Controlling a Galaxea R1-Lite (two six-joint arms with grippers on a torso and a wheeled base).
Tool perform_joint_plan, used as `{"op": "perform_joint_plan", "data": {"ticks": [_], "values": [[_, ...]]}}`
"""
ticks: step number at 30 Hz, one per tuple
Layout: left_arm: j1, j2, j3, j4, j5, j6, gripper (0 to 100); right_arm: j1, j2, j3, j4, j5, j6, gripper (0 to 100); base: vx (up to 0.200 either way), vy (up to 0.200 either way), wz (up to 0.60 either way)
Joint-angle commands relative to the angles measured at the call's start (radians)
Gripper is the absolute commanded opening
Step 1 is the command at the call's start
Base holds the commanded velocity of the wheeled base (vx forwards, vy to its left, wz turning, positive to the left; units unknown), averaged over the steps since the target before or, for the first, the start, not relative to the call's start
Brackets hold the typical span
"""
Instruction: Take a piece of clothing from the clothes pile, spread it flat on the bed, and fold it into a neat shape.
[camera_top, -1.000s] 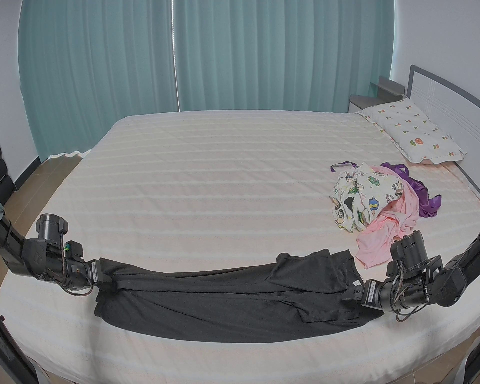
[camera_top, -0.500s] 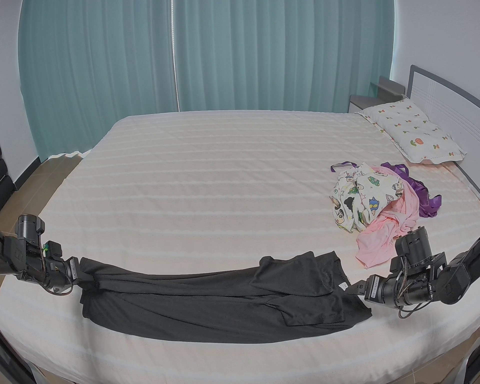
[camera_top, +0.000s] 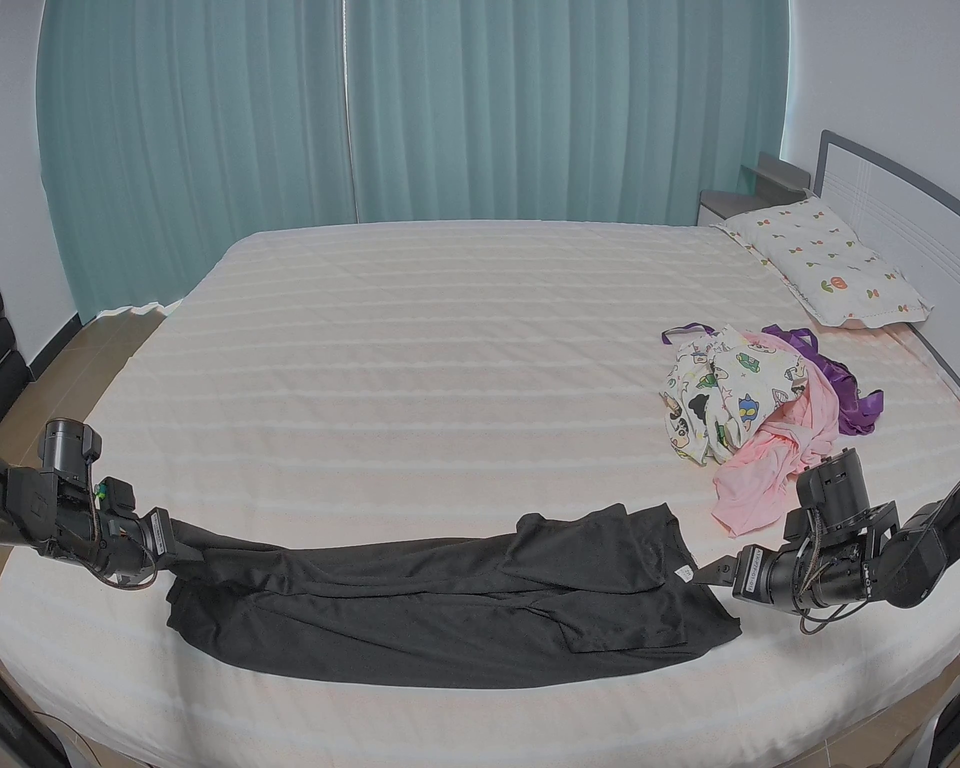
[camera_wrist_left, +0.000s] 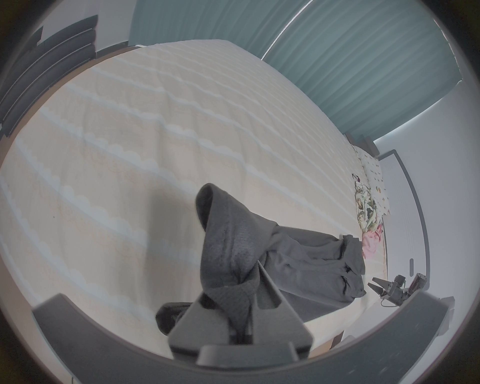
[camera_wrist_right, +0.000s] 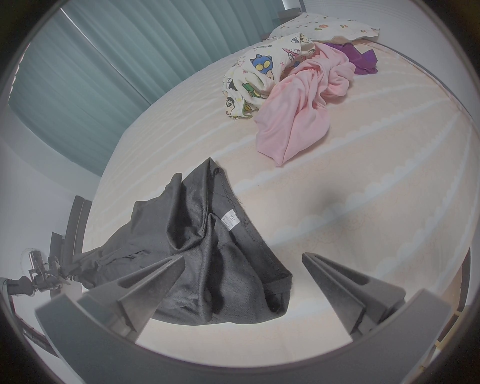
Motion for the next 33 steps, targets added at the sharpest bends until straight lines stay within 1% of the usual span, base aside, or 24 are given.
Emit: {"op": "perform_joint_plan", "data": {"ticks": [1, 2, 6, 8, 9, 10, 11, 12, 15, 16, 19, 25, 33], "values": [[-0.036, -0.049, 0.006, 0.024, 0.002, -0.012, 0, 0.002, -0.002, 0.000, -0.002, 0.000, -0.001, 100, 0.000, -0.200, 0.00], [-0.038, -0.050, 0.006, 0.025, 0.002, -0.012, 0, 0.000, -0.002, 0.000, -0.002, 0.000, 0.001, 100, 0.000, -0.200, 0.00], [-0.098, -0.101, 0.004, 0.086, 0.008, -0.015, 0, 0.000, -0.002, 0.000, -0.002, 0.000, -0.001, 100, 0.000, -0.200, 0.00], [-0.116, -0.116, -0.001, 0.100, 0.009, -0.027, 0, 0.002, -0.002, 0.000, -0.002, 0.000, 0.001, 100, 0.000, -0.200, 0.00], [-0.145, -0.132, -0.008, 0.114, 0.020, -0.055, 0, 0.002, -0.002, 0.000, -0.002, 0.000, -0.001, 100, 0.000, -0.200, 0.00], [-0.145, -0.132, -0.008, 0.114, 0.020, -0.055, 0, 0.002, -0.002, 0.000, -0.002, 0.000, -0.001, 100, 0.000, -0.200, 0.00], [-0.193, -0.142, -0.011, 0.117, 0.054, -0.106, 0, 0.000, -0.004, 0.002, -0.002, 0.000, -0.001, 100, 0.000, -0.200, 0.00], [-0.213, -0.144, -0.011, 0.116, 0.072, -0.127, 0, 0.000, -0.002, 0.002, -0.002, 0.000, -0.001, 100, 0.000, -0.200, 0.00], [-0.265, -0.146, -0.011, 0.111, 0.121, -0.162, 0, 0.000, -0.004, 0.002, -0.002, 0.000, 0.001, 100, 0.000, -0.200, 0.00], [-0.266, -0.146, -0.011, 0.111, 0.123, -0.162, 0, 0.002, -0.004, 0.002, -0.002, 0.000, -0.001, 100, 0.000, -0.200, 0.00], [-0.280, -0.138, -0.011, 0.108, 0.129, -0.162, 0, 0.000, -0.005, 0.002, -0.002, 0.000, -0.001, 100, 0.000, 0.000, 0.00], [-0.279, -0.135, -0.013, 0.108, 0.129, -0.165, 0, 0.000, -0.004, 0.002, -0.002, 0.000, -0.001, 100, 0.000, 0.000, 0.00], [-0.277, -0.135, -0.013, 0.108, 0.129, -0.165, 0, 0.000, -0.004, 0.002, -0.002, 0.000, -0.001, 100, -0.200, 0.000, 0.00]]}}
